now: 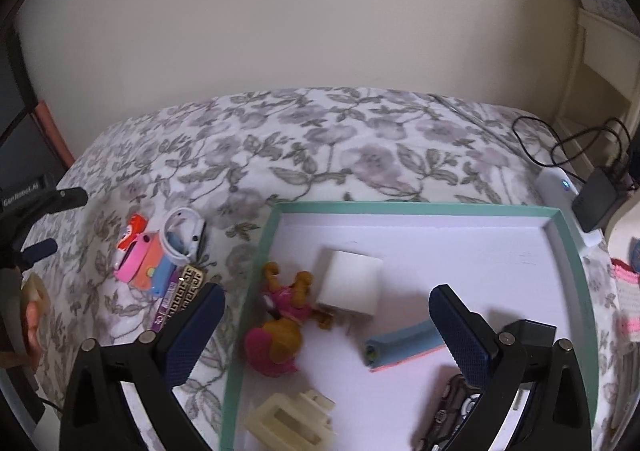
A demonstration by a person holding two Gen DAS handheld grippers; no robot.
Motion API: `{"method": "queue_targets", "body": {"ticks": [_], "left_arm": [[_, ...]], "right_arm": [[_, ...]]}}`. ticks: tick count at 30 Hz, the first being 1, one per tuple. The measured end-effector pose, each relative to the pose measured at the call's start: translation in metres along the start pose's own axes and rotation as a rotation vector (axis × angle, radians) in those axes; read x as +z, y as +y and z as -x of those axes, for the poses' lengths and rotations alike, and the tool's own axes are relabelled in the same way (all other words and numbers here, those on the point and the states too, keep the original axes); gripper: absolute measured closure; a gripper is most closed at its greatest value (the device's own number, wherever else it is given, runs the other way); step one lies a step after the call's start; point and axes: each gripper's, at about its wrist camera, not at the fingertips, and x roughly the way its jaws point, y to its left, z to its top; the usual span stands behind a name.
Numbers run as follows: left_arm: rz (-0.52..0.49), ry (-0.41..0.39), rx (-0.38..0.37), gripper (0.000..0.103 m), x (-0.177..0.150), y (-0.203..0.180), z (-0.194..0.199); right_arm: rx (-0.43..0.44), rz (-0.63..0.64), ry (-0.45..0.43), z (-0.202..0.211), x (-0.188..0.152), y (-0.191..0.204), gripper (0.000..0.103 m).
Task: Organize rigid objects
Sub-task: 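Withdraw both tools from the tray back over the remaining items, then grasp the orange roll-on bottle with the left tool while the right tool grasps the white watch band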
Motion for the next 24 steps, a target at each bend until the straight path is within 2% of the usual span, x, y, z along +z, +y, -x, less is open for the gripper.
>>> {"method": "queue_targets", "body": {"ticks": [4, 11, 14, 19, 21, 24], "left_arm": [[0.036, -0.005, 0.014, 0.006, 0.007, 0.014, -0.001], [0.163, -0.022, 0.023, 0.006, 0.02, 0.054, 0.0], [0.164, -0.045, 0.057, 0.006, 0.026, 0.063, 0.0], [0.157, -0.04, 0.043, 0.006, 0.031, 0.066, -0.01], [0.151, -0.016, 0.028, 0.006, 0.03, 0.063, -0.02], [0.138, -0.003, 0.03, 0.006, 0.028, 0.056, -0.031]], "right_arm": [[0.01, 0.034, -0.003, -0.003, 0.004, 0.015, 0.0], [0.11, 0.051, 0.025, -0.01, 0.015, 0.045, 0.0], [0.128, 0.079, 0.032, -0.016, 0.021, 0.061, 0.0], [0.185, 0.083, 0.051, -0.031, 0.03, 0.081, 0.001], [0.205, 0.07, 0.066, -0.041, 0.034, 0.086, 0.01], [0.228, 0.043, 0.095, -0.057, 0.036, 0.092, 0.012]]}}
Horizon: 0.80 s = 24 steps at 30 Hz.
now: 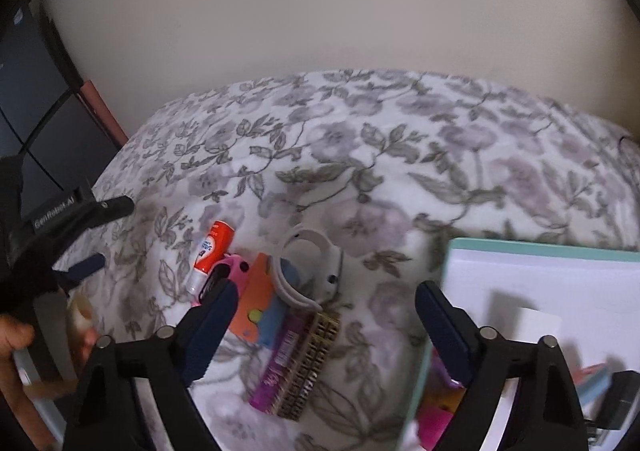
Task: Organize rigid objects
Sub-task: 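Grasp the orange roll-on bottle with the left tool while the right tool grasps the white watch band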
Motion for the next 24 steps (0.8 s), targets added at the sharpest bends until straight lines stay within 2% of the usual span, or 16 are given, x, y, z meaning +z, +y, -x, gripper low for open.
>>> {"method": "queue_targets", "body": {"ticks": [3, 7, 9, 11, 16, 20, 24], "left_arm": [[-0.012, 0.006, 0.03, 0.006, -0.003, -0.006, -0.012], [-0.023, 0.056, 0.011, 0.006, -0.008, -0.013, -0.031], [-0.061, 0.078, 0.015, 0.006, -0.011, -0.019, -0.038], [-0.122, 0.104, 0.017, 0.006, -0.014, -0.03, -0.045], [-0.178, 0.153, -0.015, 0.006, -0.021, -0.042, -0.055], [-0.229, 0.173, 0.026, 0.006, -0.028, -0.048, -0.063], [-0.245, 0.179, 0.03, 0.006, -0.029, -0.048, -0.064]], "right_arm": [[0.012, -0.01, 0.019, -0.015, 0.002, 0.002, 0.013], [0.035, -0.023, 0.036, -0.031, 0.006, 0.005, 0.013], [0.04, -0.028, 0.041, -0.037, 0.007, 0.006, 0.019], [0.041, -0.032, 0.051, -0.043, 0.007, 0.006, 0.019], [0.033, -0.026, 0.067, -0.054, 0.005, 0.005, 0.019], [0.044, -0.035, 0.061, -0.054, 0.006, 0.005, 0.023], [0.049, -0.063, 0.049, -0.052, 0.007, -0.001, 0.032]]}}
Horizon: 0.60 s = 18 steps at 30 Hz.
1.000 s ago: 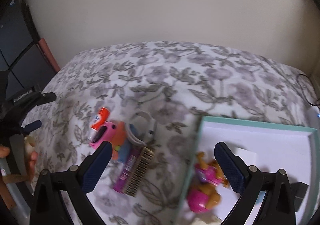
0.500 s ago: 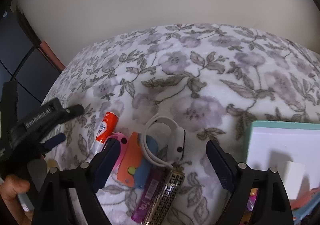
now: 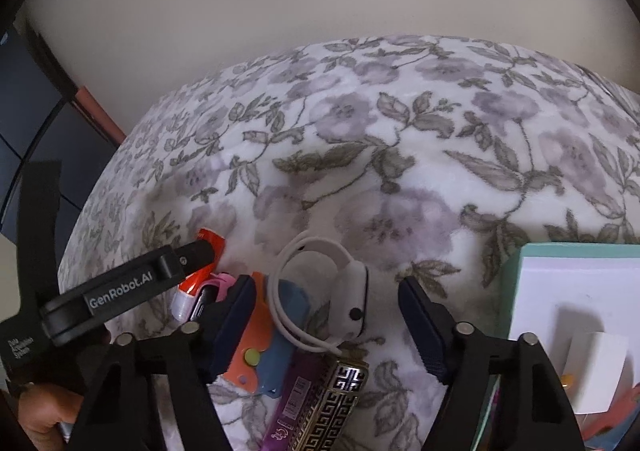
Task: Organize rigid objects
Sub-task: 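Grasp the orange roll-on bottle with the left tool while the right tool grasps the white watch band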
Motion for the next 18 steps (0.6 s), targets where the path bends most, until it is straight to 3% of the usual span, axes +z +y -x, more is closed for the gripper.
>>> {"method": "queue_targets", "body": {"ticks": [7, 9, 10, 12, 18], "left_arm": [[-0.048, 0.012, 0.018, 0.008, -0.002, -0.006, -0.002], [-0.067, 0.012, 0.027, 0.019, -0.001, -0.01, -0.004], [-0.079, 0.01, 0.038, 0.023, 0.0, -0.011, -0.003], [-0.107, 0.005, 0.048, 0.04, 0.0, -0.016, -0.002], [-0.162, 0.014, 0.025, 0.07, 0.0, -0.028, -0.002]], "right_arm": [[0.036, -0.052, -0.018, 0.007, 0.002, -0.009, 0.042], [0.046, -0.052, -0.021, 0.009, 0.003, -0.009, 0.049], [0.052, -0.053, -0.021, 0.009, 0.003, -0.009, 0.049], [0.056, -0.051, -0.016, 0.009, 0.002, -0.008, 0.049], [0.065, -0.047, -0.008, 0.008, 0.0, -0.007, 0.05]]}}
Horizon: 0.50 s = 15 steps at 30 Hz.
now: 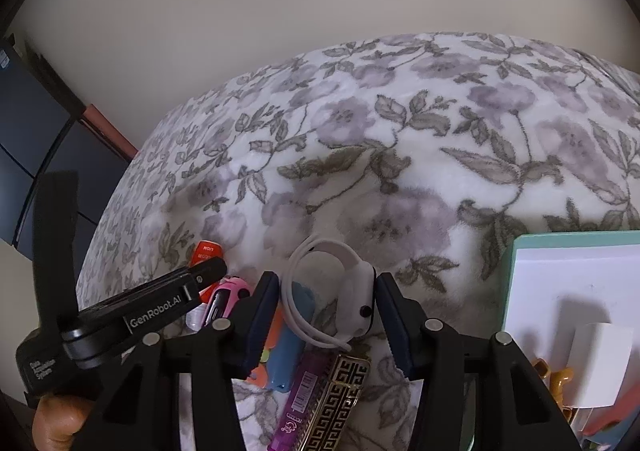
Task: Organize rigid objects
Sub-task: 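Grasp the orange roll-on bottle with the left tool while the right tool grasps the white watch band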
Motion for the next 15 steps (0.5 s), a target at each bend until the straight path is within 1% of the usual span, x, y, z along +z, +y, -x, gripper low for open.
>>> {"method": "queue_targets", "body": {"ticks": [2, 6, 10, 15], "left_arm": [[-0.009, -0.001, 0.008, 0.072, -0.0018, 0.0, 0.0009], [0.007, -0.002, -0.001, 0.076, -0.0038, 0.0041, 0.004], [0.006, -0.002, 0.002, 0.077, -0.0053, 0.0046, 0.005], [-0.001, -0.009, 0.013, 0.077, -0.0073, 0.003, 0.0051]], "right_arm": [[0.001, -0.001, 0.0, 0.0, -0.0002, -0.0001, 0.05], [0.007, -0.005, 0.008, -0.0017, -0.0008, 0.0003, 0.051], [0.008, -0.006, 0.028, -0.0084, -0.0046, 0.0012, 0.053], [0.016, -0.009, 0.026, -0.0086, -0.0052, -0.0001, 0.054]]}}
